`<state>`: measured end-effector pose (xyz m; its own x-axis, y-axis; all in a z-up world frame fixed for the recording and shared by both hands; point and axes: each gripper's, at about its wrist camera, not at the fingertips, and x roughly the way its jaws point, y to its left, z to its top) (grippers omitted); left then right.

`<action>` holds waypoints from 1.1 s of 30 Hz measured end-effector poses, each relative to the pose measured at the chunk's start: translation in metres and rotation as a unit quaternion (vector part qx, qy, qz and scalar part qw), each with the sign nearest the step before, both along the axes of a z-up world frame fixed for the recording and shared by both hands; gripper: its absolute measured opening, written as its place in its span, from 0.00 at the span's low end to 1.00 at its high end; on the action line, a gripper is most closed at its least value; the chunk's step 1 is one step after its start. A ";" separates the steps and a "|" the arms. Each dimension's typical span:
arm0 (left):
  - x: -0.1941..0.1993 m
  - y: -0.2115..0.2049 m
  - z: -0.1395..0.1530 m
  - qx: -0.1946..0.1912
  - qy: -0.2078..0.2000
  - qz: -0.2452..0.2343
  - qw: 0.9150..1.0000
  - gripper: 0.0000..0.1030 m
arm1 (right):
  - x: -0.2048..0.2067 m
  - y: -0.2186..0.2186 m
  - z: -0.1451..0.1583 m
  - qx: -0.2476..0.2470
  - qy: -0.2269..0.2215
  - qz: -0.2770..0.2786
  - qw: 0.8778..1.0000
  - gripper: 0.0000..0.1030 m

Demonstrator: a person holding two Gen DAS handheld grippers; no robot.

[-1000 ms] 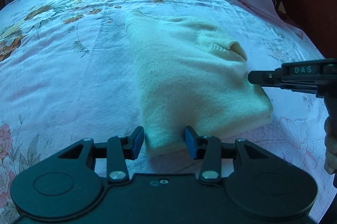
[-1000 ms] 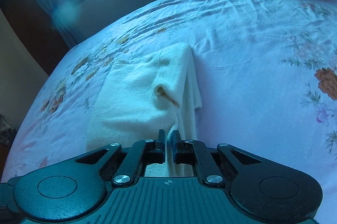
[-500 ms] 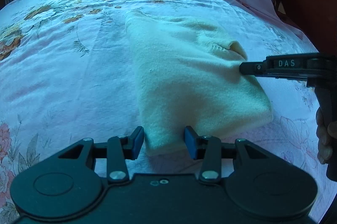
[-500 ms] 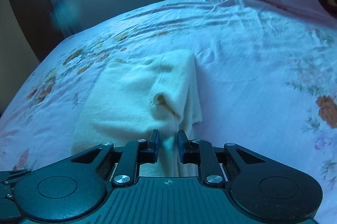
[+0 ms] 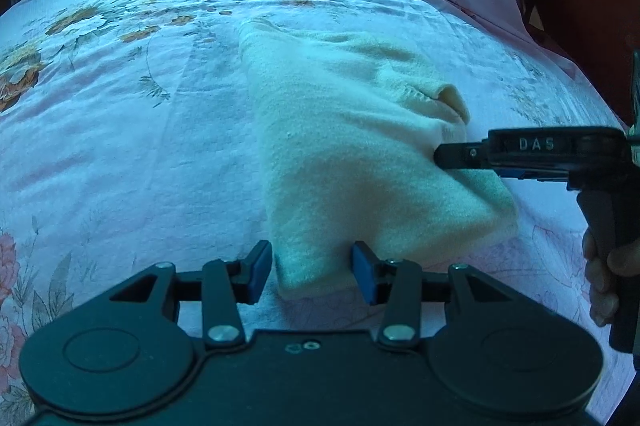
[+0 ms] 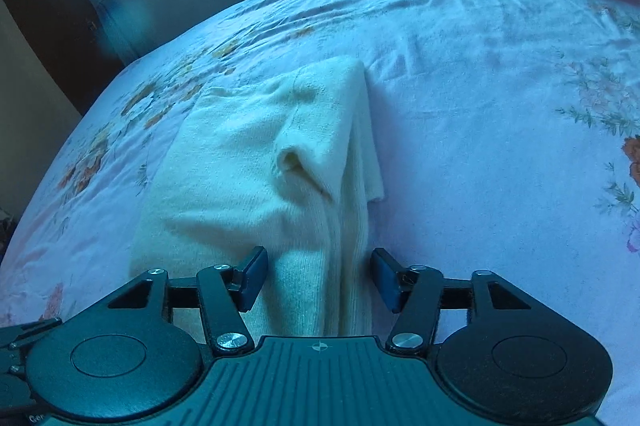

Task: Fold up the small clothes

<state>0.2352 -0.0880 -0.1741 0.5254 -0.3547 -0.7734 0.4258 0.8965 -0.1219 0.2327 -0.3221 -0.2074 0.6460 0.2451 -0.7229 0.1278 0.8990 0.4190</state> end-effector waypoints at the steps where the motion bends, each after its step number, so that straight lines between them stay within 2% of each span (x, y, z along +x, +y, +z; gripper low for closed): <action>1: 0.000 0.001 0.001 -0.002 -0.002 0.004 1.000 0.41 | -0.003 0.004 0.004 -0.019 -0.009 0.001 1.000 0.46; 3: -0.001 0.003 0.004 -0.004 -0.007 0.010 1.000 0.41 | -0.007 0.011 0.016 -0.065 -0.039 -0.006 0.997 0.46; 4: -0.001 0.003 0.005 -0.005 -0.008 0.011 1.000 0.41 | -0.008 0.012 0.021 -0.067 -0.055 -0.004 0.996 0.46; 5: 0.000 0.004 0.006 -0.005 -0.009 0.011 1.000 0.41 | -0.005 0.011 0.024 -0.058 -0.056 0.001 0.997 0.46; 8: 0.003 0.003 0.007 -0.006 -0.007 0.012 1.000 0.41 | 0.012 0.007 0.014 -0.015 -0.019 0.016 1.000 0.46; 12: 0.004 0.004 0.006 -0.008 -0.005 0.012 1.000 0.40 | 0.021 -0.006 -0.002 0.063 0.005 -0.004 0.998 0.45; 13: 0.004 0.004 0.006 -0.007 -0.005 0.011 1.000 0.41 | 0.021 -0.009 -0.004 0.086 0.010 -0.010 0.996 0.38; 14: 0.004 0.004 0.006 -0.007 -0.005 0.011 1.000 0.41 | 0.021 -0.012 -0.003 0.098 0.010 -0.008 0.995 0.26; 16: 0.005 0.005 0.005 -0.010 -0.003 0.013 1.000 0.41 | 0.021 -0.014 -0.003 0.110 0.009 0.004 0.994 0.20; 23: 0.006 0.003 0.005 -0.008 -0.003 0.013 1.000 0.41 | 0.036 -0.018 -0.013 0.134 0.006 -0.015 0.991 0.20; 25: 0.005 0.003 0.006 -0.007 -0.005 0.014 1.000 0.41 | 0.040 -0.014 -0.012 0.121 0.006 -0.012 0.993 0.20; 26: 0.005 0.004 0.007 -0.007 -0.006 0.016 1.000 0.41 | 0.039 -0.009 -0.008 0.102 0.004 -0.007 0.995 0.12; 28: 0.005 0.005 0.011 -0.010 -0.012 0.019 1.000 0.40 | 0.031 0.002 0.006 0.040 -0.013 0.009 0.999 0.11; 31: 0.003 0.004 0.020 -0.019 -0.027 0.019 0.999 0.39 | 0.012 0.008 0.027 -0.014 -0.049 0.011 0.999 0.10; 33: 0.003 0.000 0.024 -0.027 -0.027 0.014 0.999 0.39 | 0.006 0.010 0.025 -0.052 -0.044 0.016 0.998 0.10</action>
<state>0.2379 -0.0875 -0.1501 0.5771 -0.3801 -0.7229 0.4075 0.9011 -0.1484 0.2390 -0.3125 -0.1824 0.7011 0.1932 -0.6864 0.0649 0.9413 0.3312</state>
